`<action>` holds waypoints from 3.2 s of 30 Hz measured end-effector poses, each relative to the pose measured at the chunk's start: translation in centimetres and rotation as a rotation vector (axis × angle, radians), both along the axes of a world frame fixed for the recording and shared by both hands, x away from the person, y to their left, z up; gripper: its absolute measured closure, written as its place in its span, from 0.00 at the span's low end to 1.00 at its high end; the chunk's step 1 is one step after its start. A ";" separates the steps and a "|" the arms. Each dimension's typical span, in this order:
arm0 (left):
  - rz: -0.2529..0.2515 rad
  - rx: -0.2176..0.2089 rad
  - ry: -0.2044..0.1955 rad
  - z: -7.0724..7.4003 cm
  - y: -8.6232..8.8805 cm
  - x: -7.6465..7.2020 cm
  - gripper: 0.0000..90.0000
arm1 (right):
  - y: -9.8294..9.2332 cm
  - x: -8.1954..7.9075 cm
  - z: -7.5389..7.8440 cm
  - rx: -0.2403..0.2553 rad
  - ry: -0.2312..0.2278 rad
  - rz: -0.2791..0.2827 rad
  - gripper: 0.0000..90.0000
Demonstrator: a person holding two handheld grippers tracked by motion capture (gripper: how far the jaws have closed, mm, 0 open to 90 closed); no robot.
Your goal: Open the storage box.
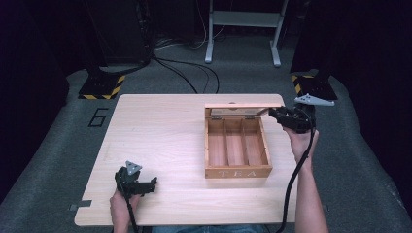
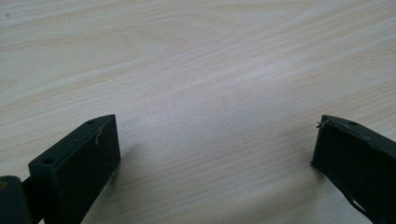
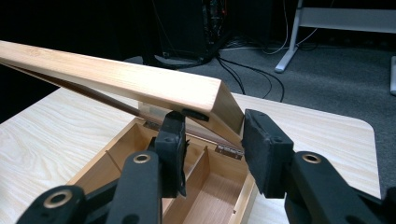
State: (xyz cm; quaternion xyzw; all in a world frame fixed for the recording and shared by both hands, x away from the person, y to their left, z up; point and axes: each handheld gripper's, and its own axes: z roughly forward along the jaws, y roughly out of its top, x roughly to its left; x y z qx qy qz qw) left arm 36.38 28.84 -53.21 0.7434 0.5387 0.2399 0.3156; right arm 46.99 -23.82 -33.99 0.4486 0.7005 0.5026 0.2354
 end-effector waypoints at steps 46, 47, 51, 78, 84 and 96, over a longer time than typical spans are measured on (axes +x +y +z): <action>-0.001 -0.010 0.003 0.0 0.1 0.1 0.01 | 0.0 -0.1 -0.1 -0.011 -0.012 0.003 0.67; -0.003 -0.008 0.003 0.0 0.1 0.1 0.01 | 0.0 -0.1 -0.1 -0.006 -0.010 0.003 0.67; -0.005 -0.007 0.004 0.0 0.1 0.1 0.01 | 0.0 -0.1 -0.1 -0.002 -0.012 0.001 0.67; -0.003 -0.008 0.004 0.0 0.1 0.1 0.00 | 0.0 -0.1 -0.1 -0.002 -0.005 0.003 0.67; -0.006 -0.007 0.005 0.0 0.1 0.1 0.01 | 0.0 -0.1 -0.1 -0.008 -0.004 0.005 0.67; -0.007 -0.007 0.004 0.0 0.1 0.1 0.00 | 0.0 -0.2 -0.1 -0.008 -0.003 0.004 0.67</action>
